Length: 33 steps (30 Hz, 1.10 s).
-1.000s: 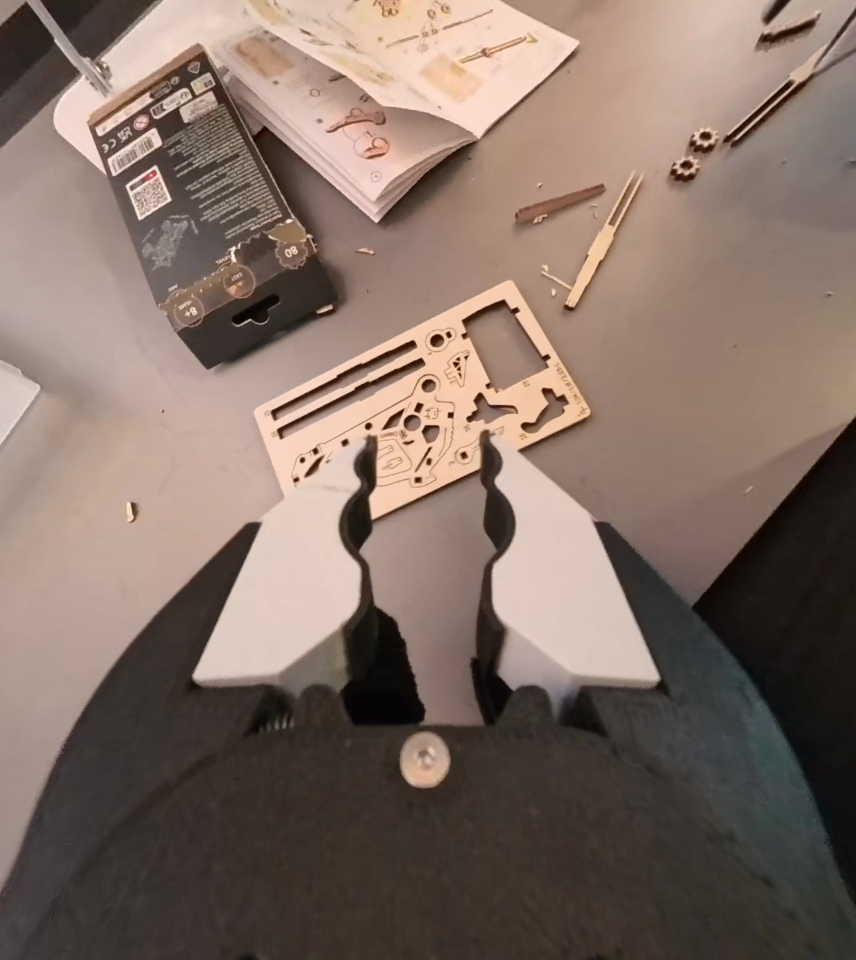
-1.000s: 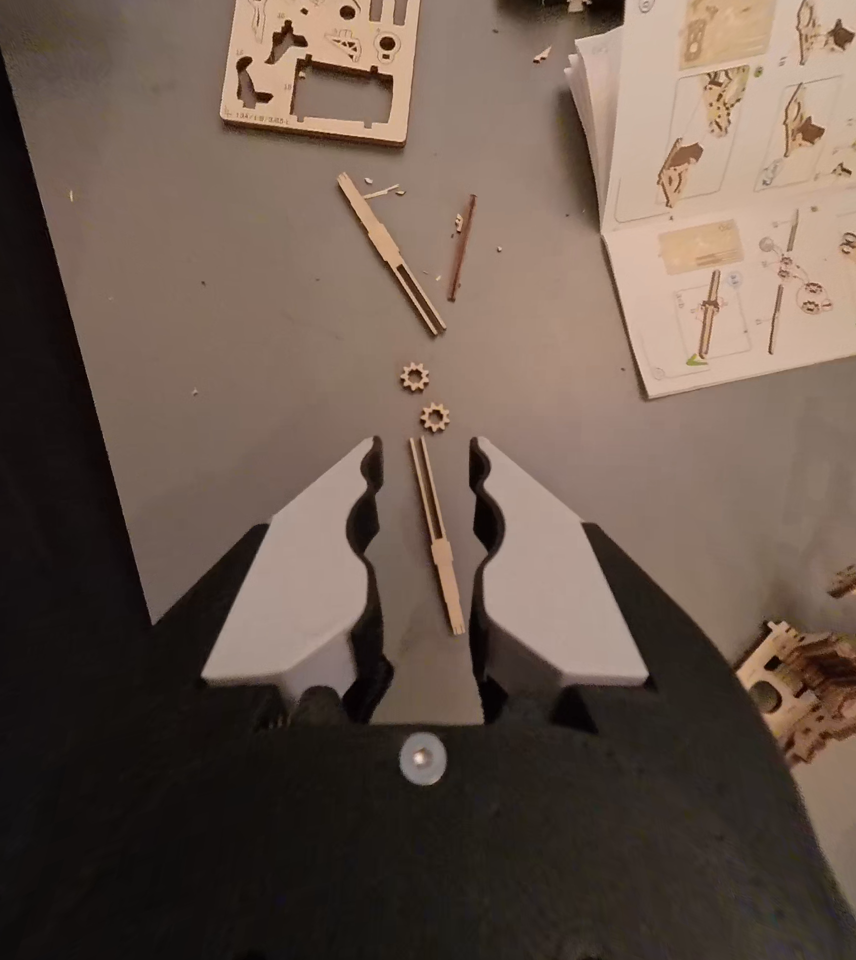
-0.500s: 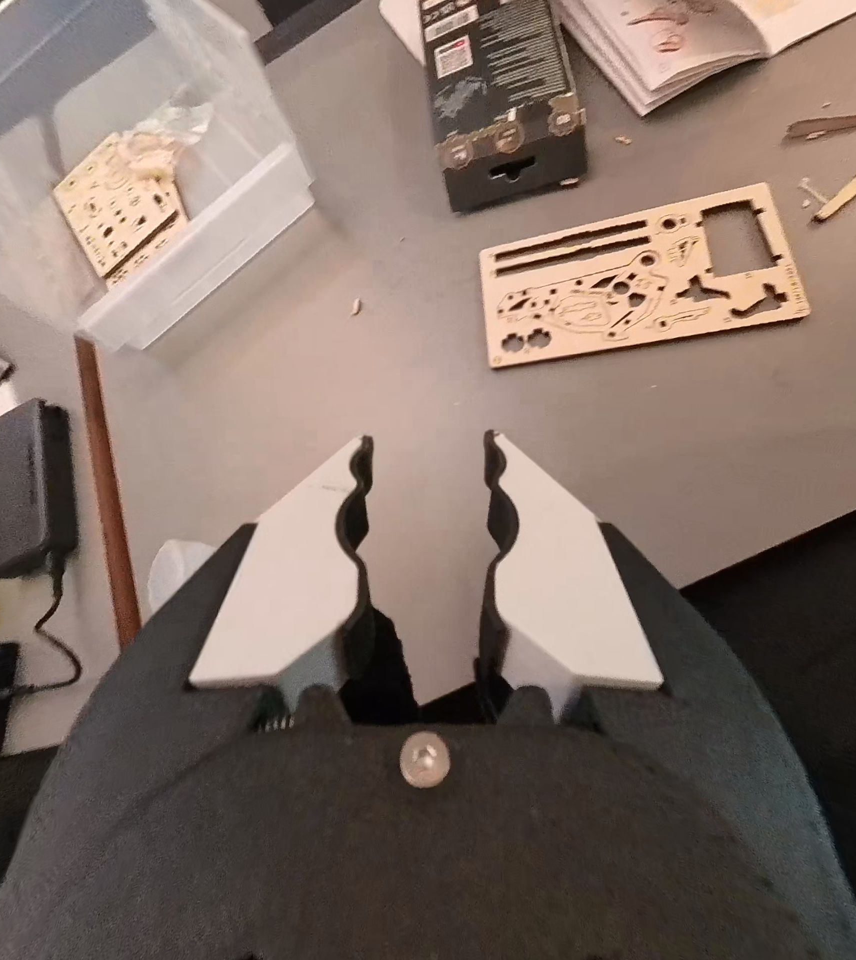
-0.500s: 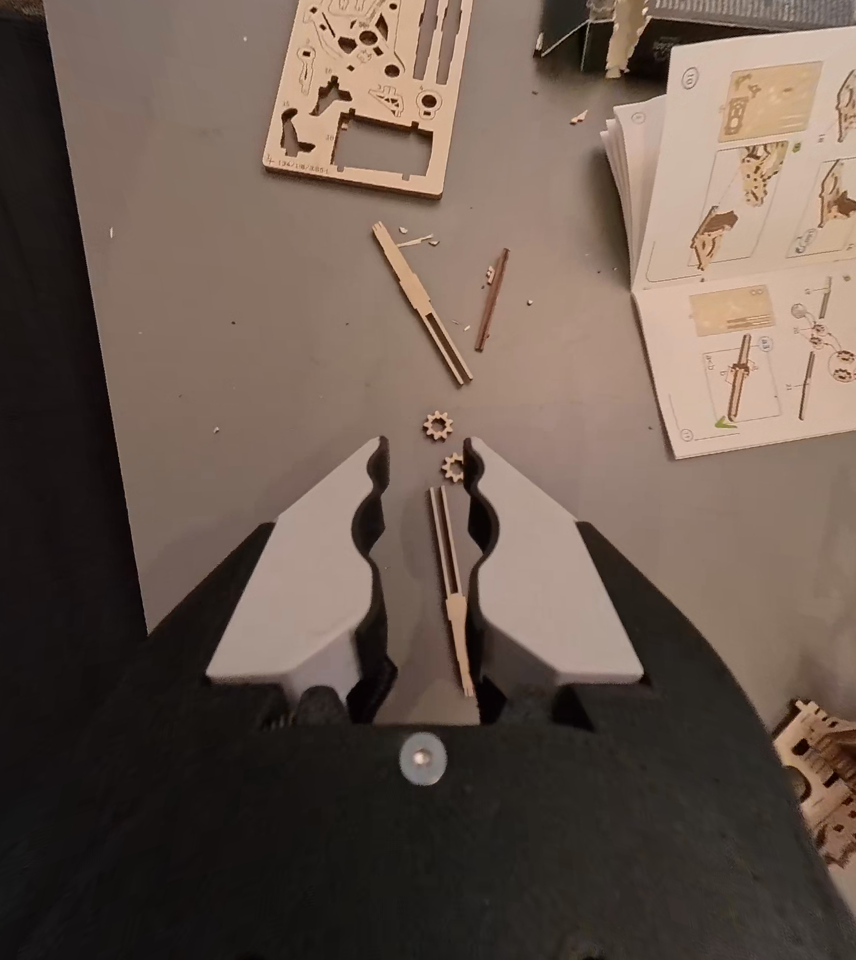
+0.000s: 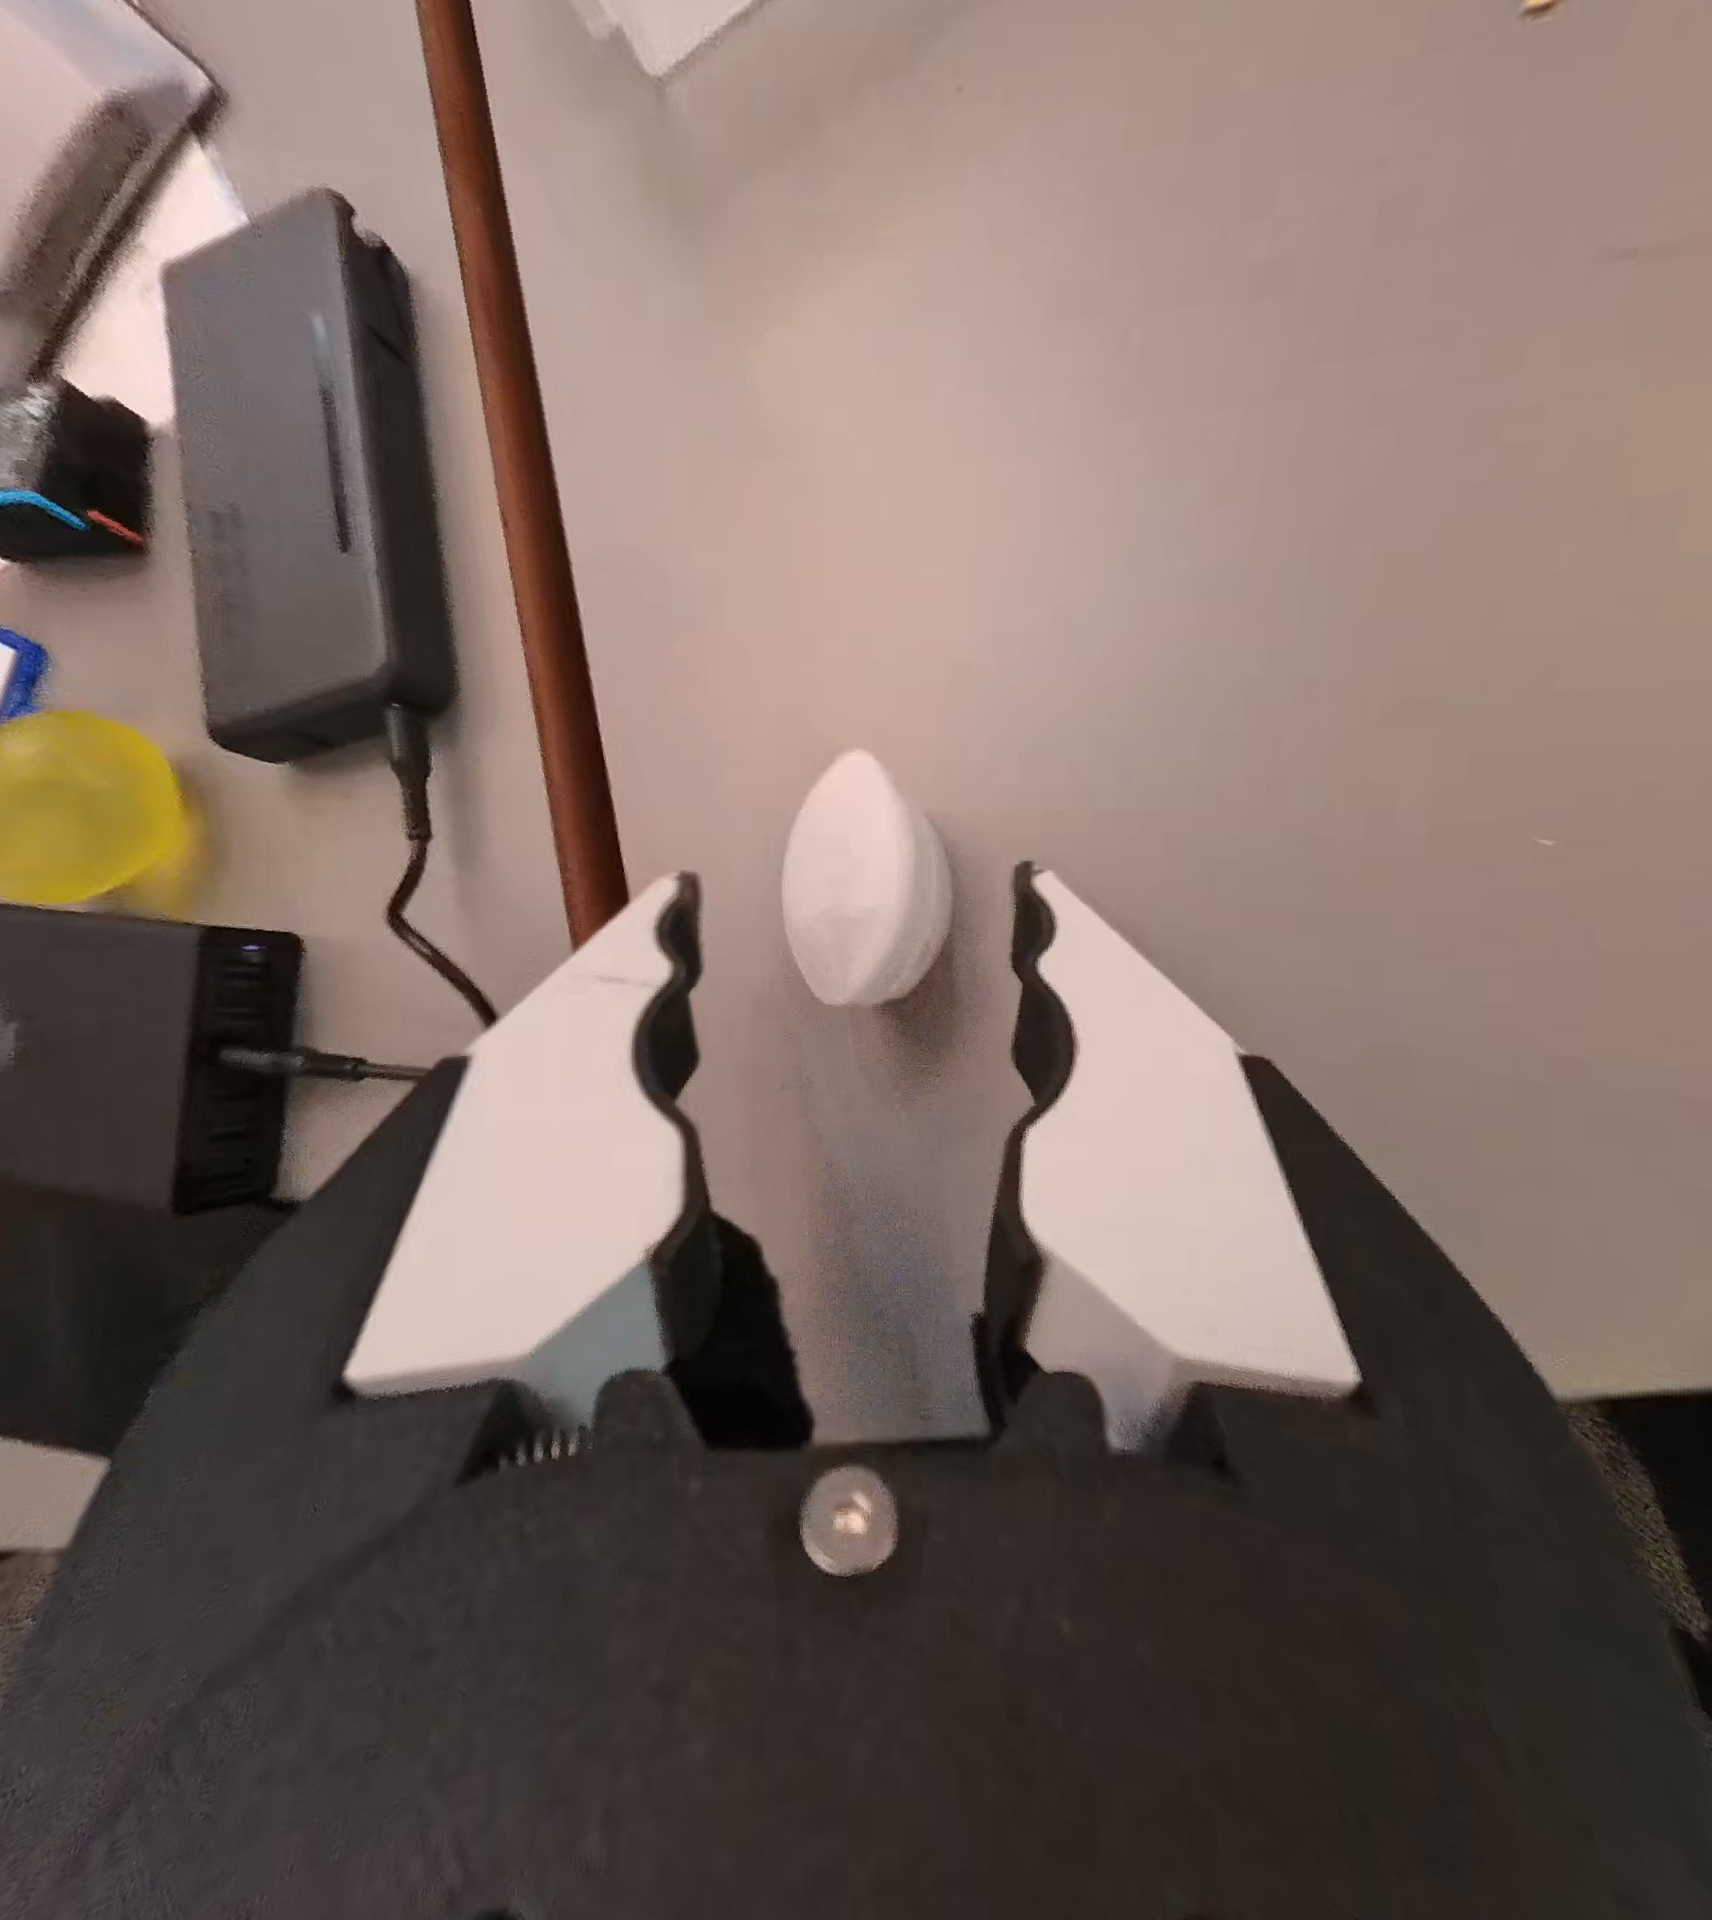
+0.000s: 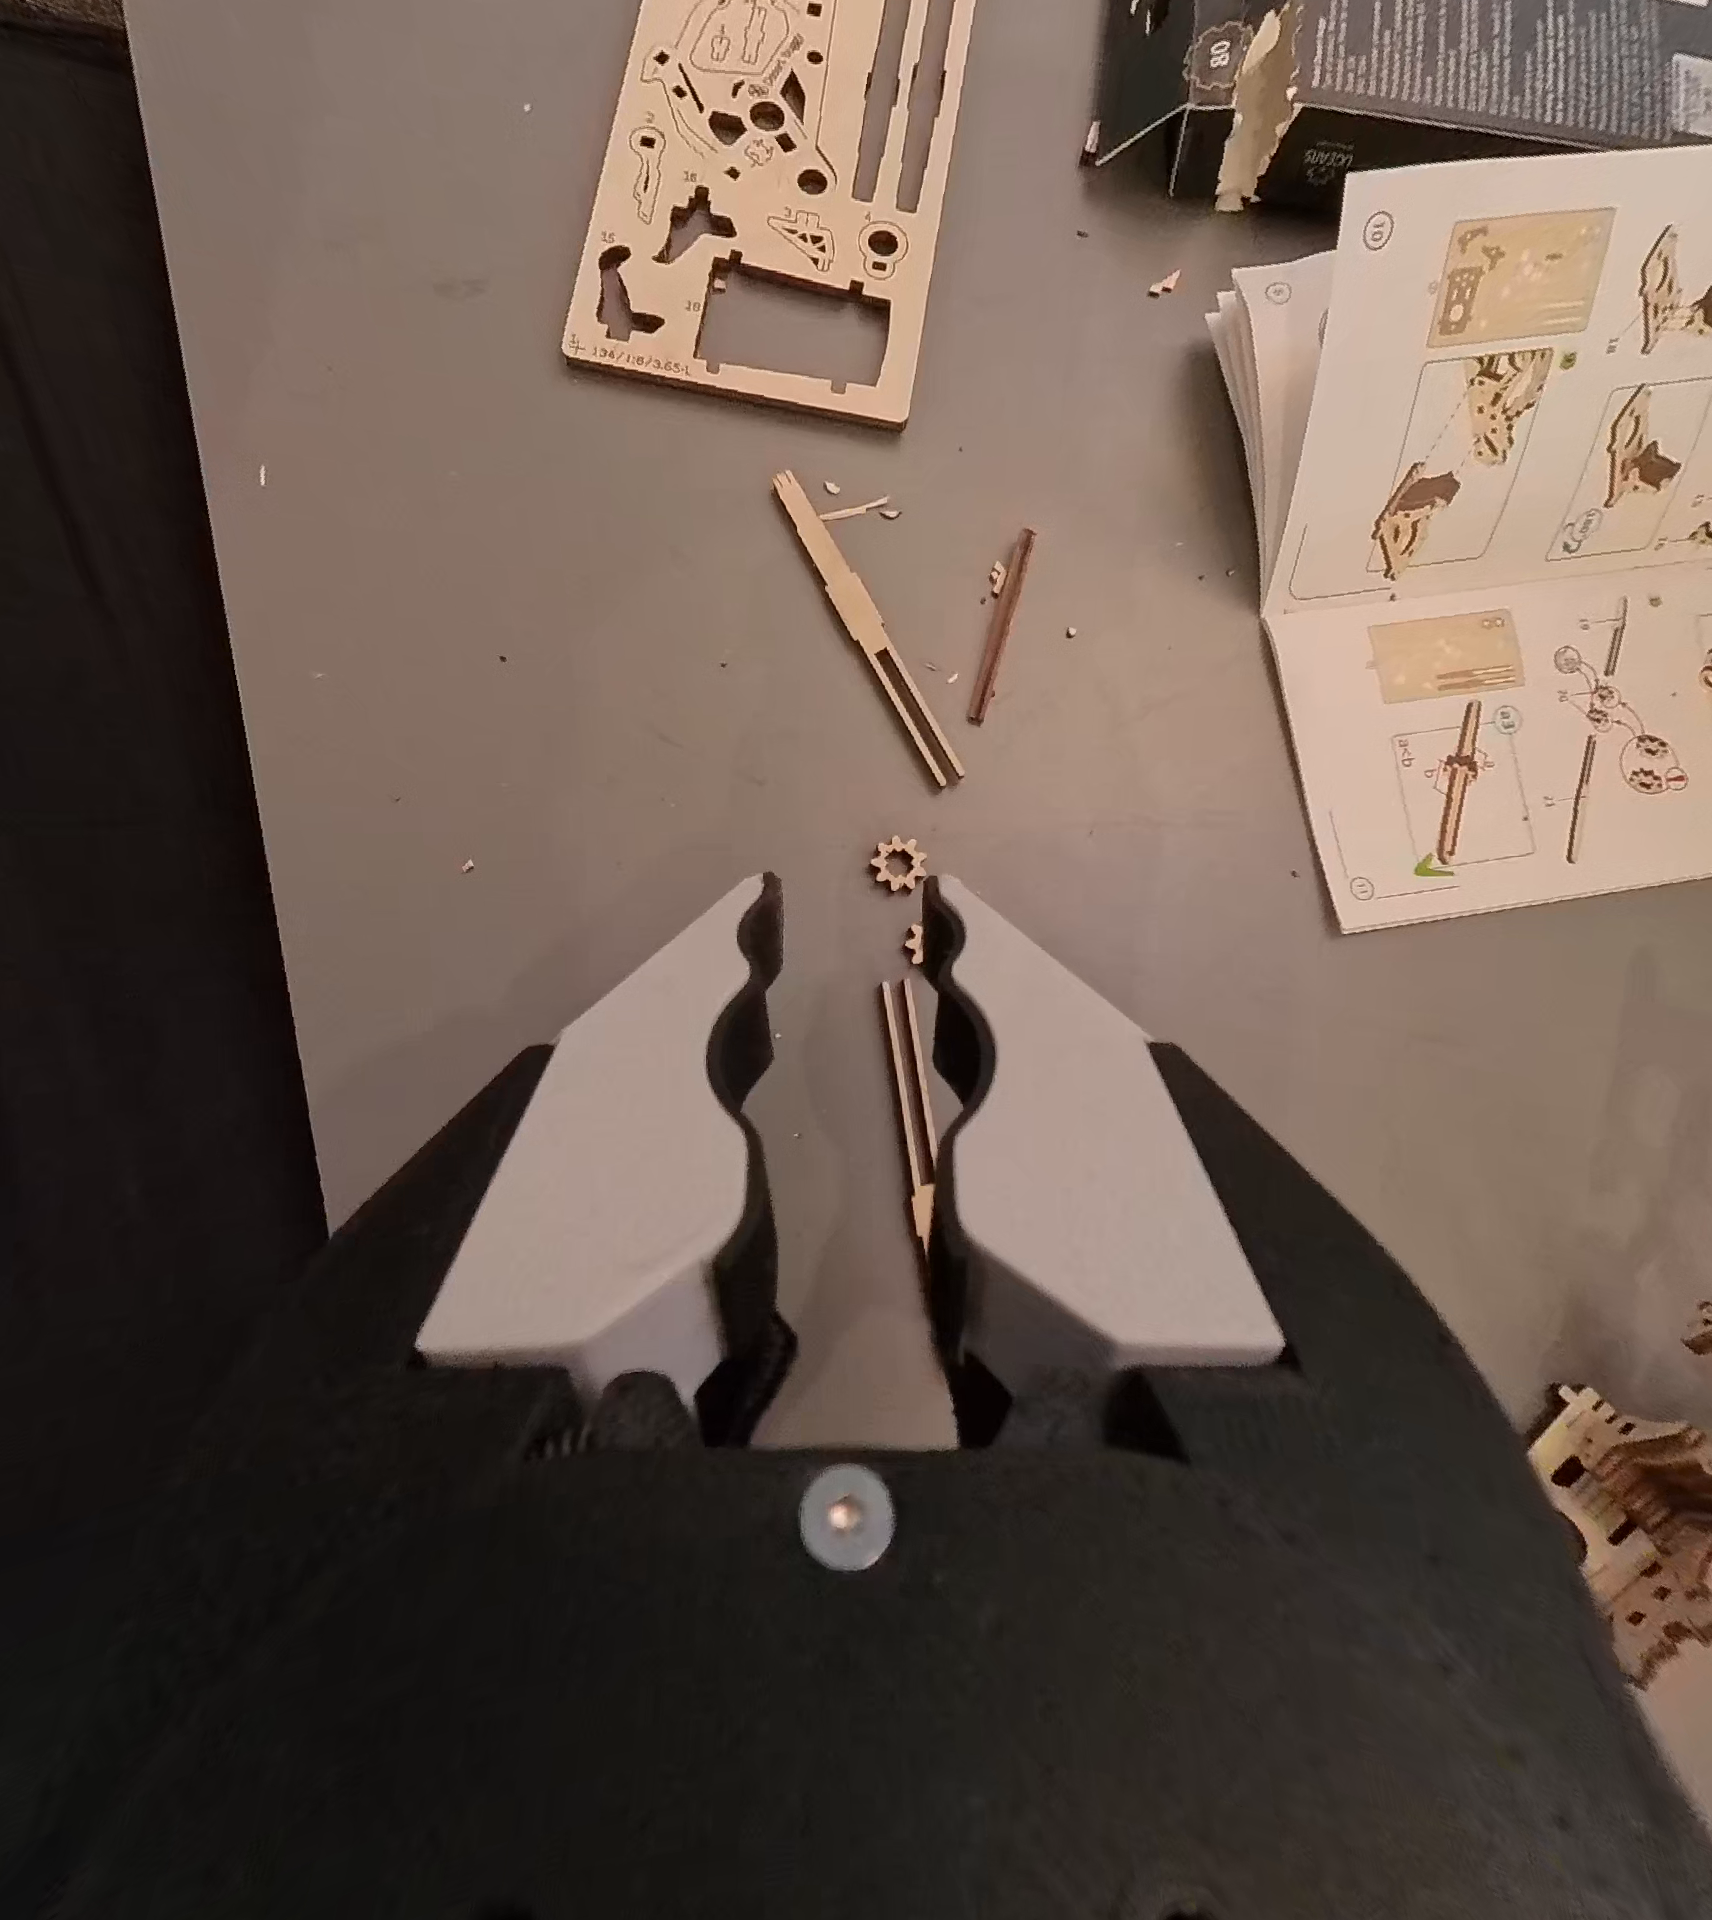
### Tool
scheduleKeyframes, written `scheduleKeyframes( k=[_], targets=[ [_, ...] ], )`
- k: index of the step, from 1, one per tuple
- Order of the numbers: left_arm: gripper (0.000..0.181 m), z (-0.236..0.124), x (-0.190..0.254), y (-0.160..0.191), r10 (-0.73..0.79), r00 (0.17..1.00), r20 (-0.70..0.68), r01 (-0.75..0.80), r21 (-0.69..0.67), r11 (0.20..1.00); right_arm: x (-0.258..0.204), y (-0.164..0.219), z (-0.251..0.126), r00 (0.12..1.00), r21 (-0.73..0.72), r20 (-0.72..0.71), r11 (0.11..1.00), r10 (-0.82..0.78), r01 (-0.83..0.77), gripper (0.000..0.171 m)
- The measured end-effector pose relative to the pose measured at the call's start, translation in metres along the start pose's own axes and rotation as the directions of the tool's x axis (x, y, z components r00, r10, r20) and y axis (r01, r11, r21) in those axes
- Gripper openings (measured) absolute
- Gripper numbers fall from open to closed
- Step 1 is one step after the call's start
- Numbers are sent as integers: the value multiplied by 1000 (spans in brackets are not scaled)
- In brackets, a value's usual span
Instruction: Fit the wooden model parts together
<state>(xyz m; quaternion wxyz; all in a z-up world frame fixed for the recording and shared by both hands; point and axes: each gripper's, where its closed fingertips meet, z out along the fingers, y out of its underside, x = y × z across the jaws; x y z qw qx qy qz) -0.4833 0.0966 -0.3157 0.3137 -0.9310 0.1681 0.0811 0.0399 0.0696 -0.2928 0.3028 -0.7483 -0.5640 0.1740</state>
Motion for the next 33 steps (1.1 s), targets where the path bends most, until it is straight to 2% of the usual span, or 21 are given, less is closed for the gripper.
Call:
scheduleKeyframes(
  k=[3,4,7,9,12,15,18,19,20,22,25,29,33],
  targets=[
    [30,14,0,0,-55,998,-43,55,2,998,1,0,1,1000,-2,0,1000,9,-9,25],
    [25,16,0,-2,-66,997,-46,67,15,998,2,1,1,1000,-3,-1,1000,12,-12,25],
    [25,13,8,-16,-80,994,-79,85,66,994,3,-6,-1,1000,16,-7,1000,22,-22,26],
    [25,4,35,-43,-149,966,-211,179,130,975,3,-24,-4,1000,74,-20,997,18,-16,28],
    [25,-21,101,-108,-193,861,-470,323,213,922,0,-66,-9,997,191,-73,981,-9,23,38],
    [25,-48,183,-170,-141,736,-662,392,248,886,-6,-104,-5,987,240,-149,966,-57,92,60],
    [25,-63,275,-212,-89,616,-782,430,239,871,-2,-120,18,979,214,-199,973,-41,84,85],
    [25,-65,302,-221,-55,606,-793,412,255,875,2,-120,25,976,186,-215,979,-42,84,89],
    [25,-66,326,-229,-14,605,-796,391,282,876,7,-119,30,970,168,-241,982,-44,86,88],
    [25,-71,366,-240,10,552,-834,399,275,875,20,-111,34,951,138,-304,986,-44,90,87],
    [25,-75,398,-248,40,517,-855,393,278,877,36,-99,30,921,119,-384,986,-60,113,74],
    [25,-79,417,-253,18,458,-889,437,243,866,51,-86,27,897,76,-437,990,-72,117,47],
    [25,-81,424,-251,12,420,-908,471,229,852,50,-77,30,913,49,-400,993,-78,106,50]
  ],
)
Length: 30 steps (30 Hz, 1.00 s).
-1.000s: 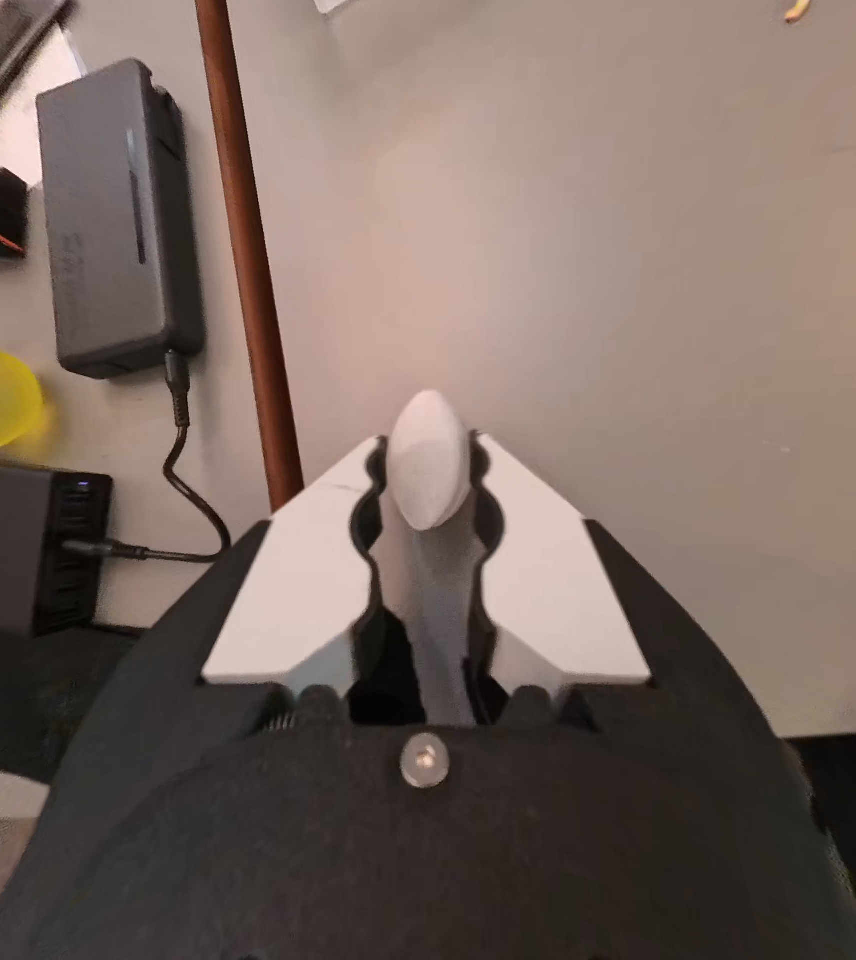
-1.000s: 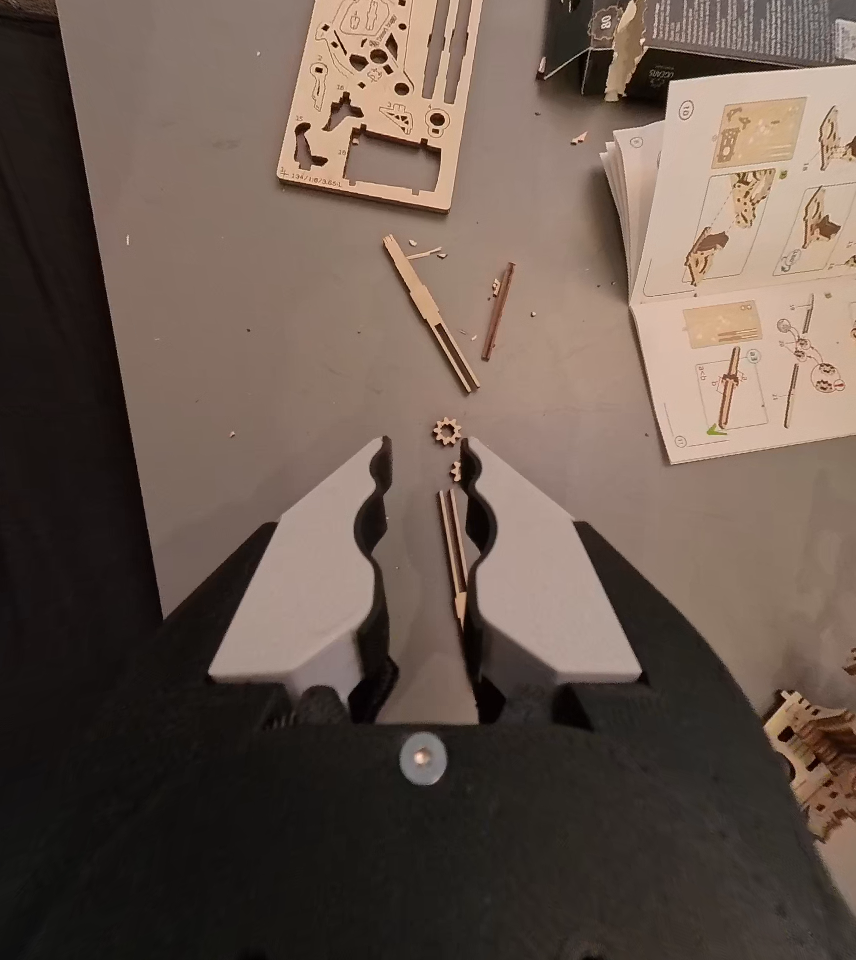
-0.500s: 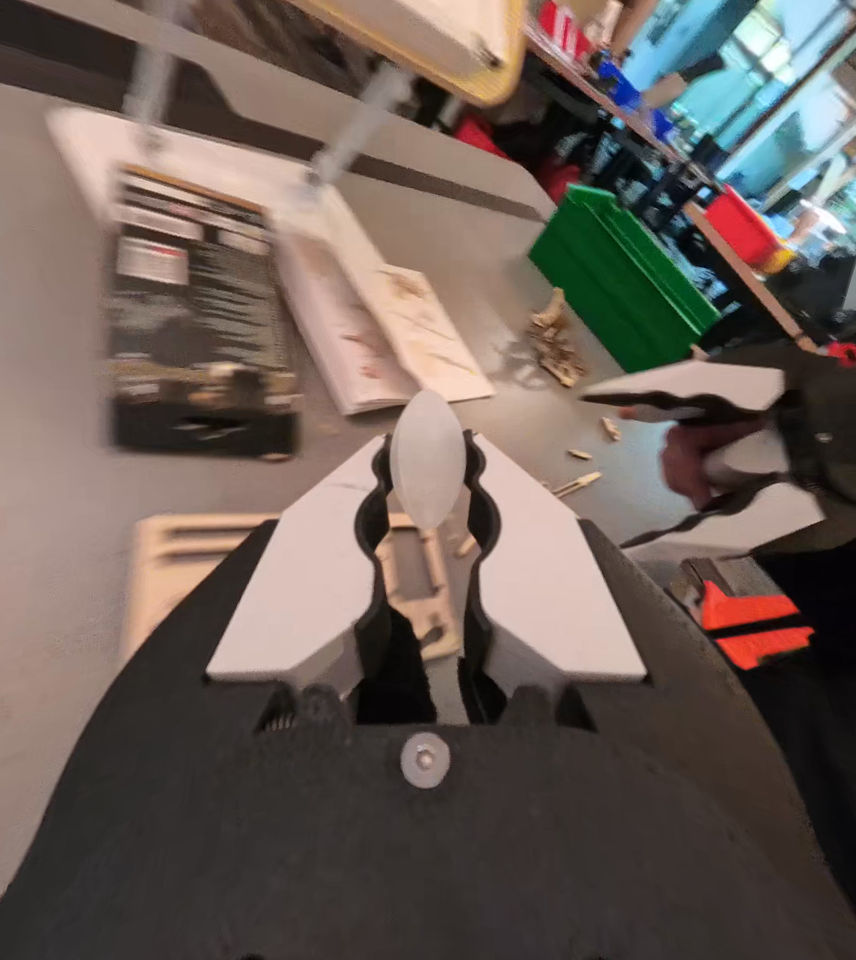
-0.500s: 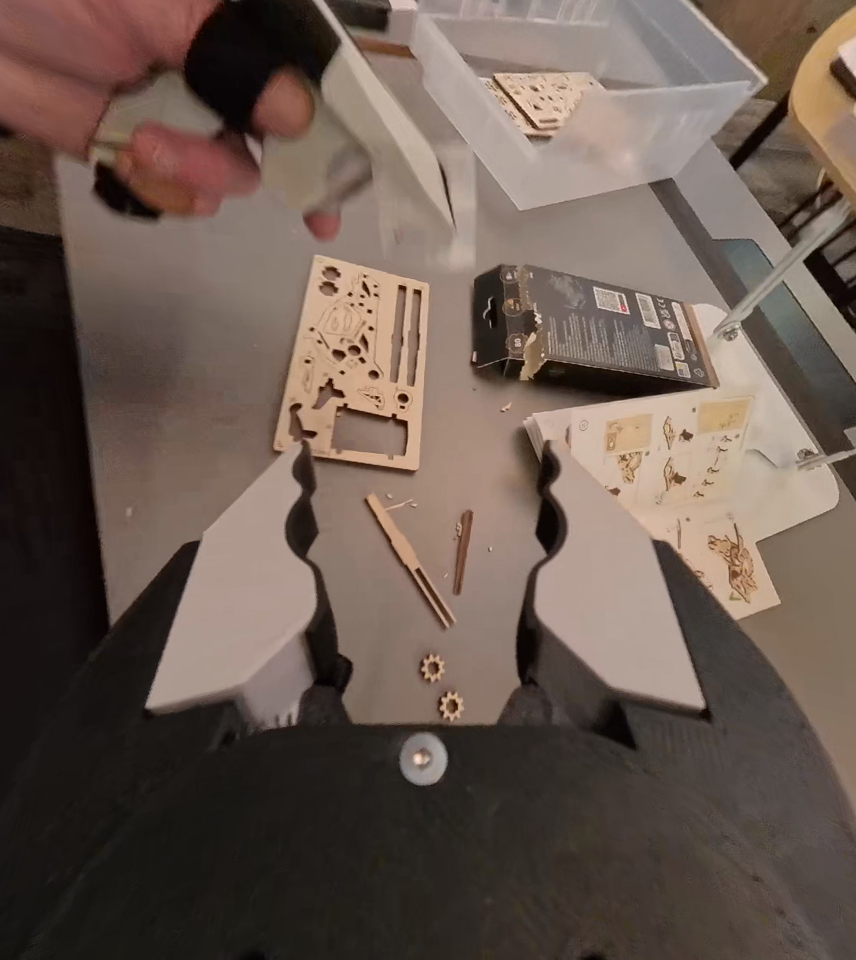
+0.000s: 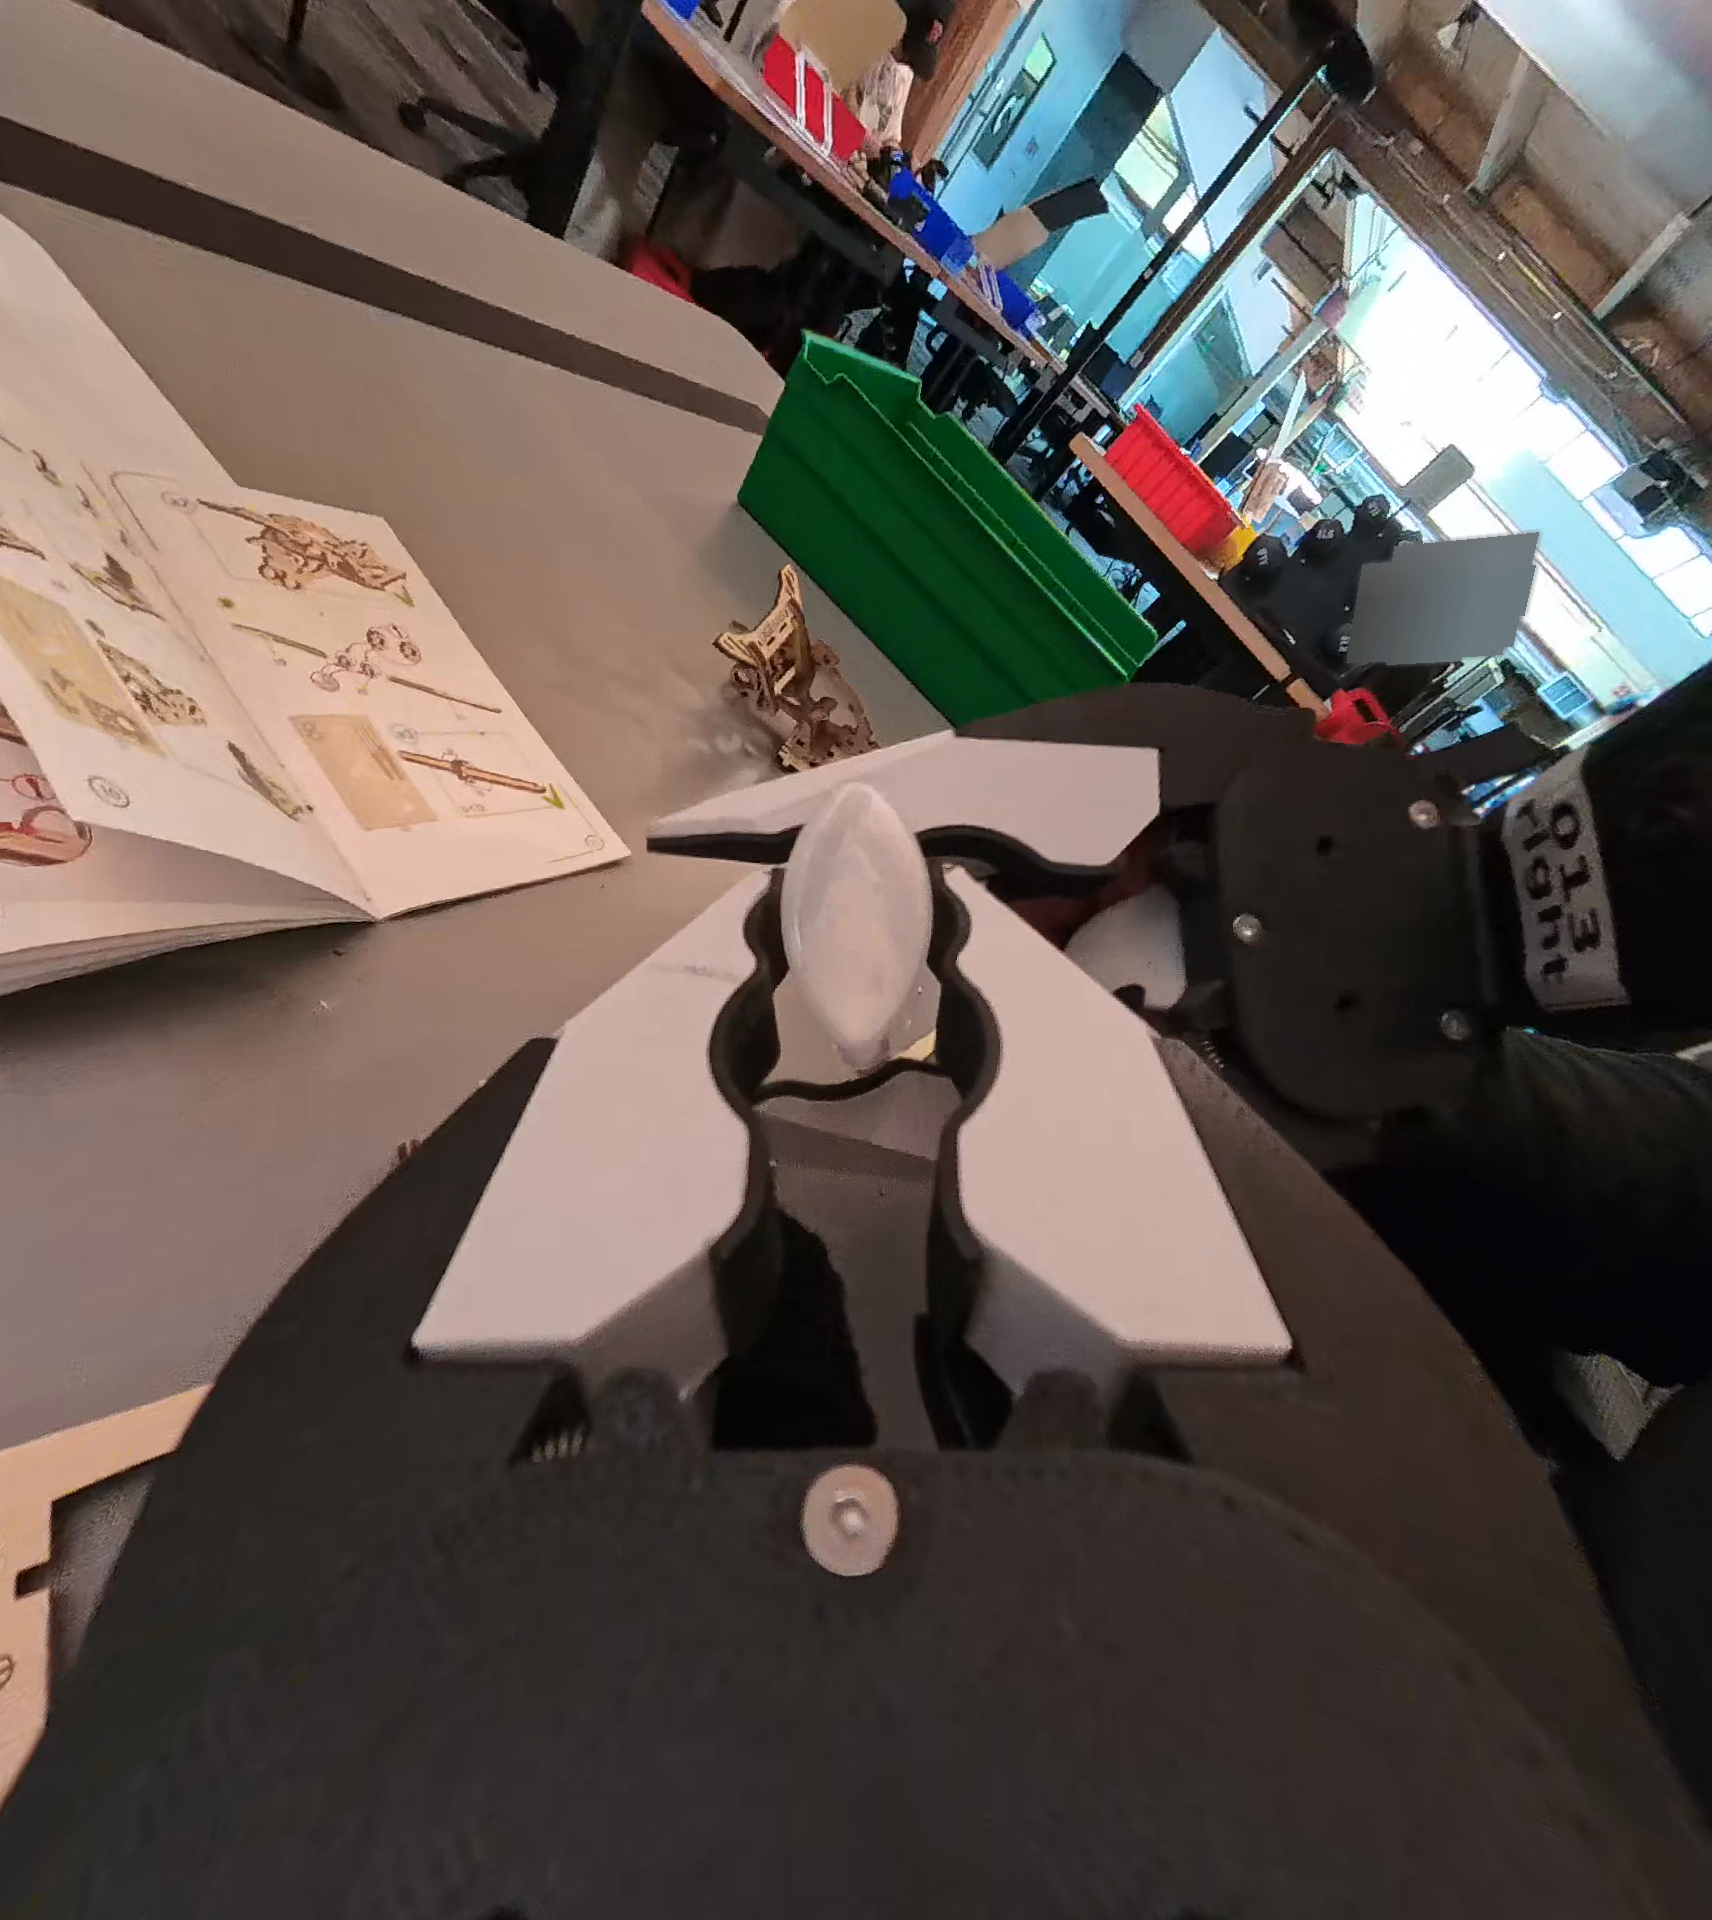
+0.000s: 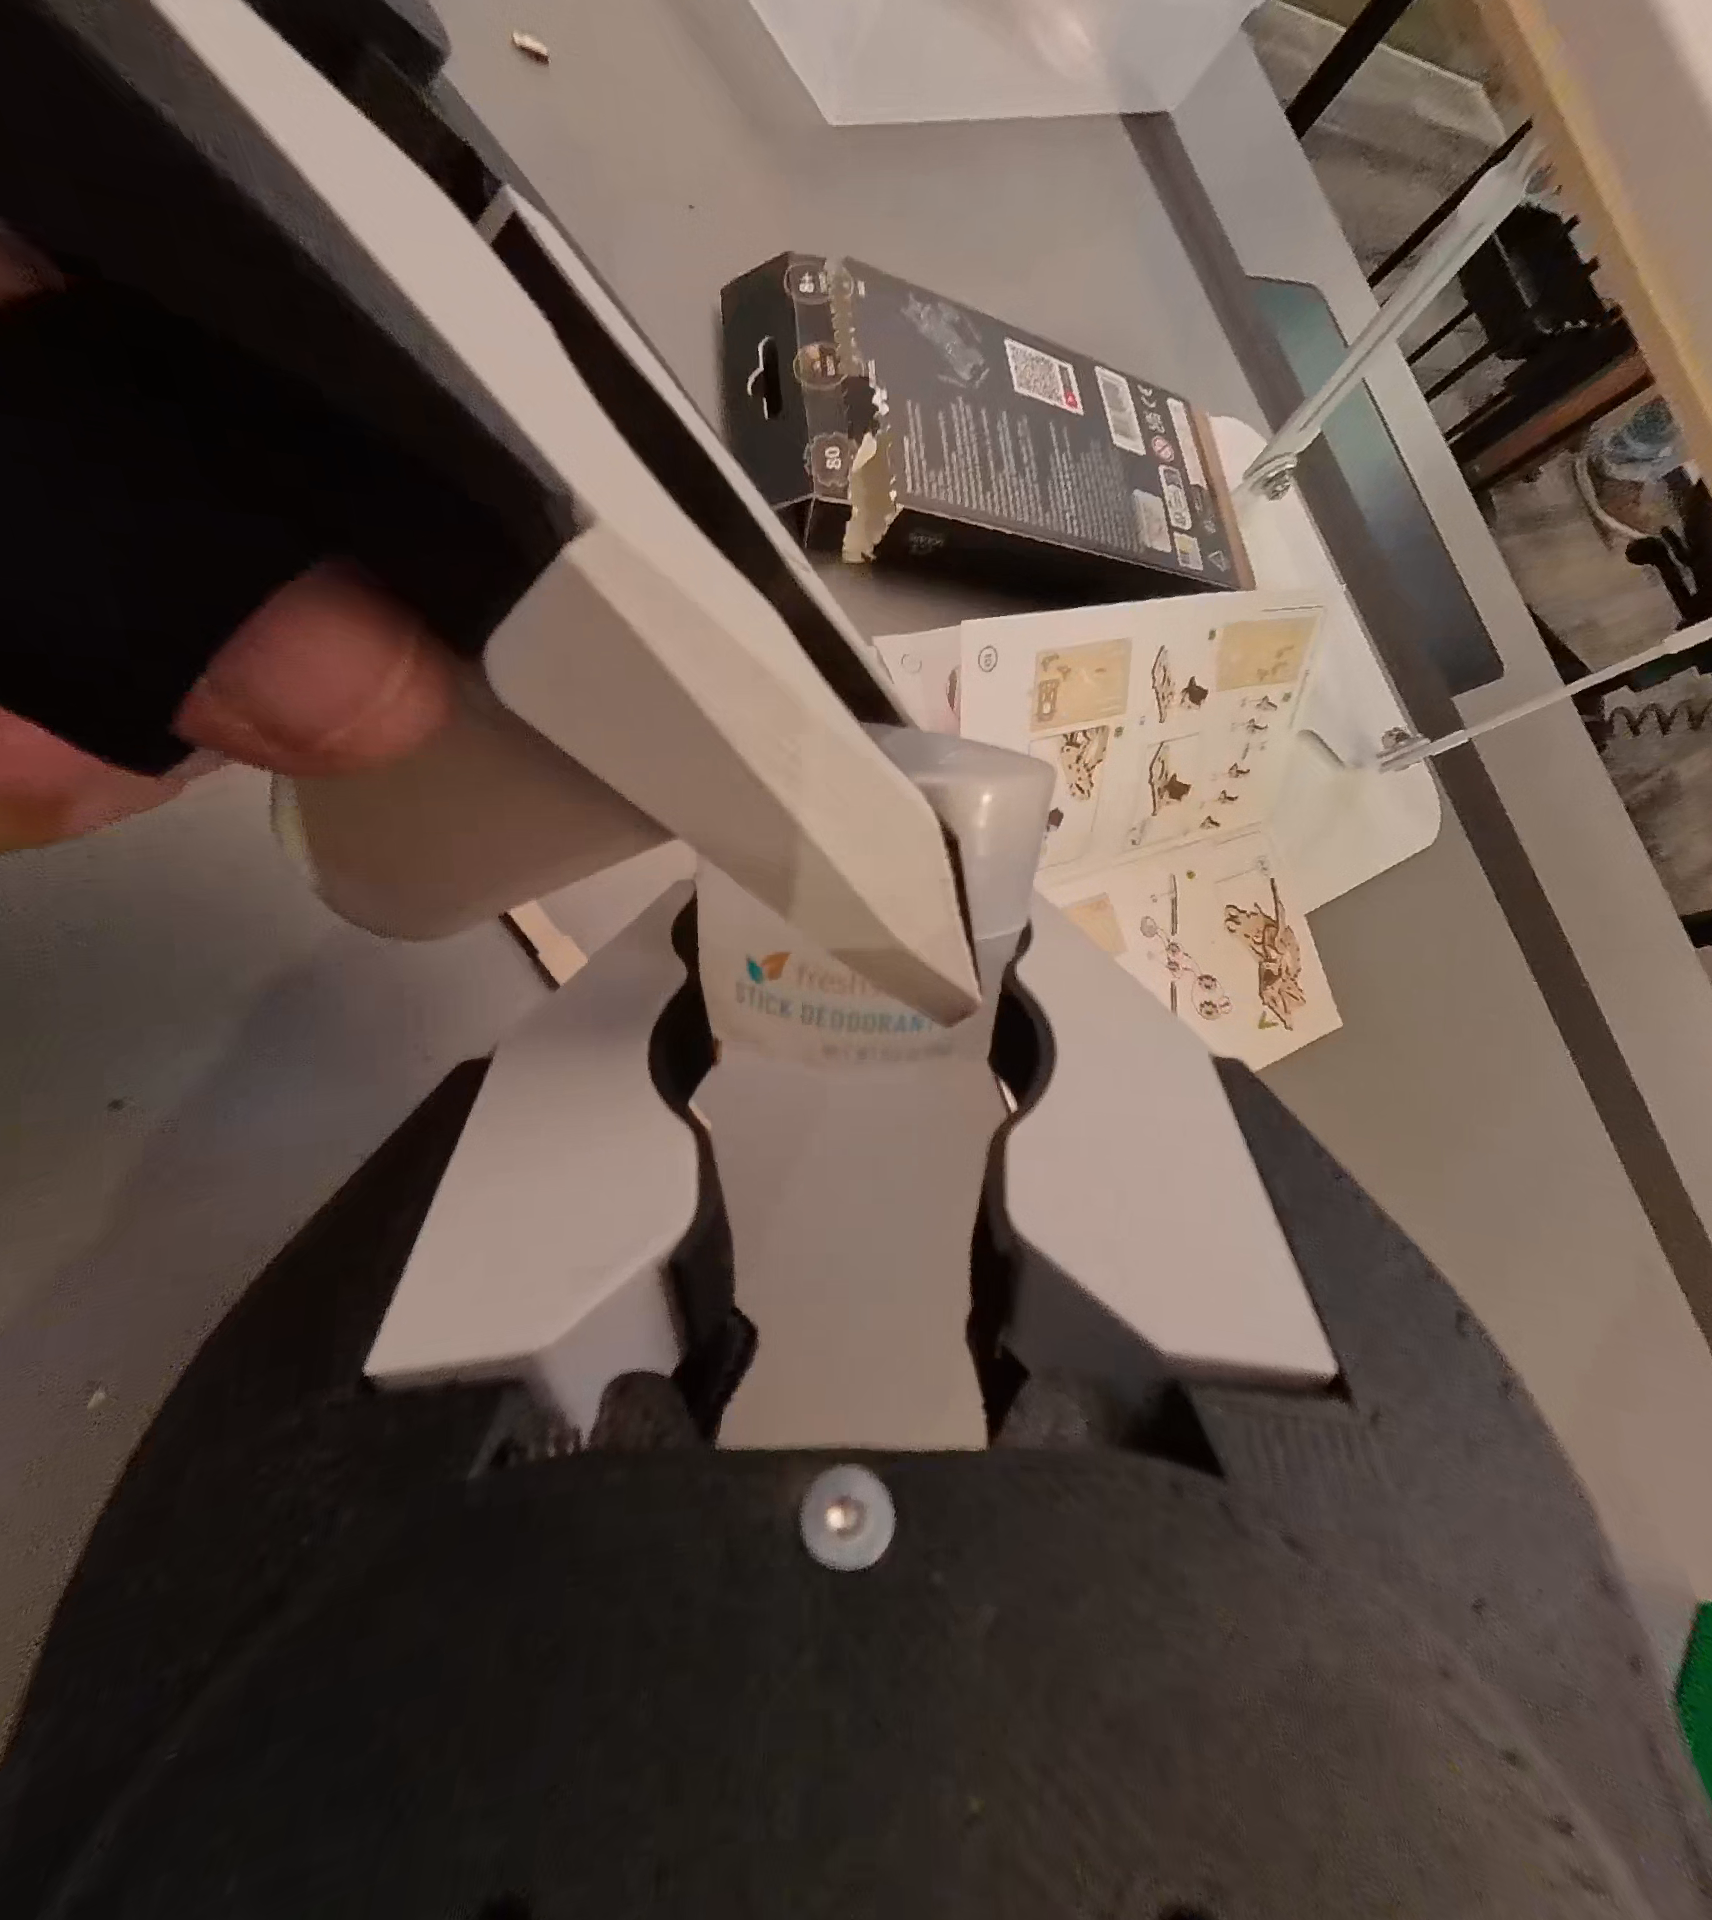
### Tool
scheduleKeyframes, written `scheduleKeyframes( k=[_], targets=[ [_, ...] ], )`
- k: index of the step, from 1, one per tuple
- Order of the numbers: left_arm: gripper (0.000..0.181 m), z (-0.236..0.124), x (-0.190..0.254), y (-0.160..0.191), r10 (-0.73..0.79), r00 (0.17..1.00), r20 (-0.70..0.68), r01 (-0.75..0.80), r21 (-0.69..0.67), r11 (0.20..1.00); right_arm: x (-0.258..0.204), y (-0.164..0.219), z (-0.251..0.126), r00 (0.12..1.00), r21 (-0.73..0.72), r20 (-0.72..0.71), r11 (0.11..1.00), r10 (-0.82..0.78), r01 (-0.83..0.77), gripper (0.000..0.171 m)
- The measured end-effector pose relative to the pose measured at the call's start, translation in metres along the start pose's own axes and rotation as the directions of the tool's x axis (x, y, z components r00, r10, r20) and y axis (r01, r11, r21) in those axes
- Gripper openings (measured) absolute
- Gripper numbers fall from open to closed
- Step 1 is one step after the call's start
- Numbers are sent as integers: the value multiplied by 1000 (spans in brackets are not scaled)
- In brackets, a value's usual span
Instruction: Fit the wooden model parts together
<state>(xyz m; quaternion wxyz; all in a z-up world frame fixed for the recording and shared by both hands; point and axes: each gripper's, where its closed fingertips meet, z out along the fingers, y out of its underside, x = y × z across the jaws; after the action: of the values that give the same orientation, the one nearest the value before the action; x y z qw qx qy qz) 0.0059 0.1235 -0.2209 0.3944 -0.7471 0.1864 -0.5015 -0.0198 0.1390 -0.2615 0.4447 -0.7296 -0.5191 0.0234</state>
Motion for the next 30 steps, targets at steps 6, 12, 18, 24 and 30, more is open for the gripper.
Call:
scheduleKeyframes(
  k=[6,12,18,24,30],
  targets=[
    [25,3,-4,6,16,1000,-27,-16,-28,999,0,9,2,998,-52,7,997,-56,56,48],
    [25,5,-7,14,43,998,-56,-48,-88,995,1,17,4,993,-90,-6,989,-120,119,48],
    [24,3,-6,12,7,996,-94,-16,-104,994,1,14,4,991,-72,-10,989,-131,130,48],
    [24,2,-5,10,-18,995,-97,10,-79,997,0,12,3,996,-57,4,995,-85,85,47],
    [24,-16,-17,-21,15,999,-38,-14,18,1000,21,29,-1,999,-78,-30,996,38,-40,47]
  ],
)
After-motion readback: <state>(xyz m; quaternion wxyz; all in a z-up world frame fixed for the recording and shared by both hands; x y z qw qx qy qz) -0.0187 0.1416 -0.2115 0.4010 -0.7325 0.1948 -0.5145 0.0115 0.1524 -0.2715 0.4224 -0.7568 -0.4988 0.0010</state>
